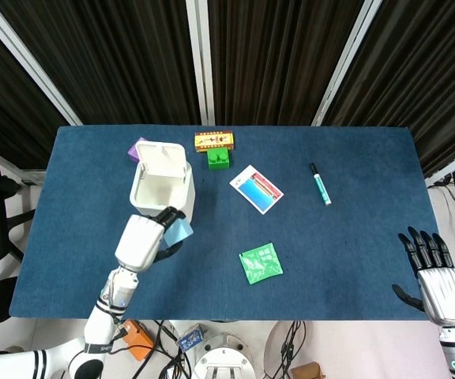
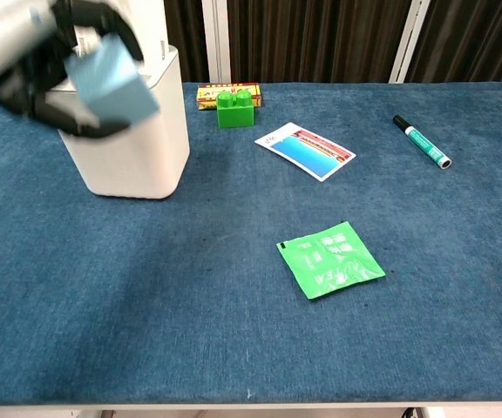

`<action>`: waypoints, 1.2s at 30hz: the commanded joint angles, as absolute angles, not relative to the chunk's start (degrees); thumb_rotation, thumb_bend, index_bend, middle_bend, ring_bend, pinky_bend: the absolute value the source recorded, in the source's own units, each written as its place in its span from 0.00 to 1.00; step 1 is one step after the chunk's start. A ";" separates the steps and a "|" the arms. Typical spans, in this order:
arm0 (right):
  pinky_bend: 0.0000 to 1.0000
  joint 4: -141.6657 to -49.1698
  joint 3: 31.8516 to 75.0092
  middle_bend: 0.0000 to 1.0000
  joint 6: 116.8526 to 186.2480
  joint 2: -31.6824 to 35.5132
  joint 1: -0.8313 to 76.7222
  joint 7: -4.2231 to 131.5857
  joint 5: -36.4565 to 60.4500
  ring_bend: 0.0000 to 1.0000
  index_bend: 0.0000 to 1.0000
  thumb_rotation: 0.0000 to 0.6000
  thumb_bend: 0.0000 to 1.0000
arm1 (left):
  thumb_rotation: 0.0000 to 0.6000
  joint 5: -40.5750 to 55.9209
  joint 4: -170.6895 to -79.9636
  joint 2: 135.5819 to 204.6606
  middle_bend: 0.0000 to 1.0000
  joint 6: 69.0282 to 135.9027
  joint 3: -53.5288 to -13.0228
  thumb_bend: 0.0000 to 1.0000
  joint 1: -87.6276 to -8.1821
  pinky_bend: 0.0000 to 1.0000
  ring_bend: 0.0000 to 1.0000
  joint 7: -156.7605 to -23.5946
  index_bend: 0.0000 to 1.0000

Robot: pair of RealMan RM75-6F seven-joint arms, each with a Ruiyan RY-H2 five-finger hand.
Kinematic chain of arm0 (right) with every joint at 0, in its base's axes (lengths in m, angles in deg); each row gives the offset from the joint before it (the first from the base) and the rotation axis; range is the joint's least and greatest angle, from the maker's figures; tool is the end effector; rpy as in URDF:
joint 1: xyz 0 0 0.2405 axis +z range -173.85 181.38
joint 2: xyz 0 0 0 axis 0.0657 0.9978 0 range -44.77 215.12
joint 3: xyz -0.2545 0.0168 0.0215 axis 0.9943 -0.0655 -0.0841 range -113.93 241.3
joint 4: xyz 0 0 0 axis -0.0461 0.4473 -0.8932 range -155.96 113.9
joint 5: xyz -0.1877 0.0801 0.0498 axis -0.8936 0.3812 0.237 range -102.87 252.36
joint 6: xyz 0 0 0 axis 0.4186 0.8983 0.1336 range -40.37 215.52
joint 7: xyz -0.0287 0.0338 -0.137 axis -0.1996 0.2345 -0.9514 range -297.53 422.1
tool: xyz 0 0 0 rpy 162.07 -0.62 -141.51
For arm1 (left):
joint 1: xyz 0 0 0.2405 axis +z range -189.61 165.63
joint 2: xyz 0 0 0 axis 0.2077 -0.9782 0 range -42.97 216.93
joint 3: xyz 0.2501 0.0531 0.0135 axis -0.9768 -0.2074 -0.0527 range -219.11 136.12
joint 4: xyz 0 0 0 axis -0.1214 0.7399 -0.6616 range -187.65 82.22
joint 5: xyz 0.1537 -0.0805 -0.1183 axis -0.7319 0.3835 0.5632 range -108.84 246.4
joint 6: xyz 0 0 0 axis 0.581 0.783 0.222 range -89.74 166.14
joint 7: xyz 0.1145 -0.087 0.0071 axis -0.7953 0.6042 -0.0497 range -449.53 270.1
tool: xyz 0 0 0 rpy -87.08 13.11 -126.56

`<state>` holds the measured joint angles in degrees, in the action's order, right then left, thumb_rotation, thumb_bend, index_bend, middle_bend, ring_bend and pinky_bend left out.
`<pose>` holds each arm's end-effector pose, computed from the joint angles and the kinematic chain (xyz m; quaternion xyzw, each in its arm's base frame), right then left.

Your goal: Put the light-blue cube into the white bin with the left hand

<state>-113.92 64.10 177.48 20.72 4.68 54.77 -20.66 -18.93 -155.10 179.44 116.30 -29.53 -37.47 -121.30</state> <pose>-0.2977 -0.1466 0.1506 0.6430 -0.3296 0.3747 0.5809 -0.1015 0.2550 0.0307 -0.6477 -0.2858 -0.5383 0.4572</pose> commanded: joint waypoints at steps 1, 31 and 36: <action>0.00 -113.94 63.91 0.00 177.24 20.73 4.79 54.79 -20.30 0.00 0.00 1.00 0.31 | 1.00 -12.74 -157.87 178.42 0.58 114.78 -22.98 0.43 -40.77 0.90 0.85 -124.60 0.56; 0.00 -113.90 64.16 0.00 178.34 21.05 4.25 55.38 -21.03 0.00 0.00 1.00 0.31 | 0.65 -3.88 -153.58 173.99 0.32 111.62 -23.72 0.00 -46.12 0.90 0.83 -123.77 0.25; 0.00 -113.96 64.22 0.00 177.95 20.91 4.35 55.00 -20.99 0.00 0.00 1.00 0.31 | 0.63 -5.13 -154.27 173.40 0.31 113.42 -23.89 0.00 -45.82 0.90 0.83 -122.78 0.25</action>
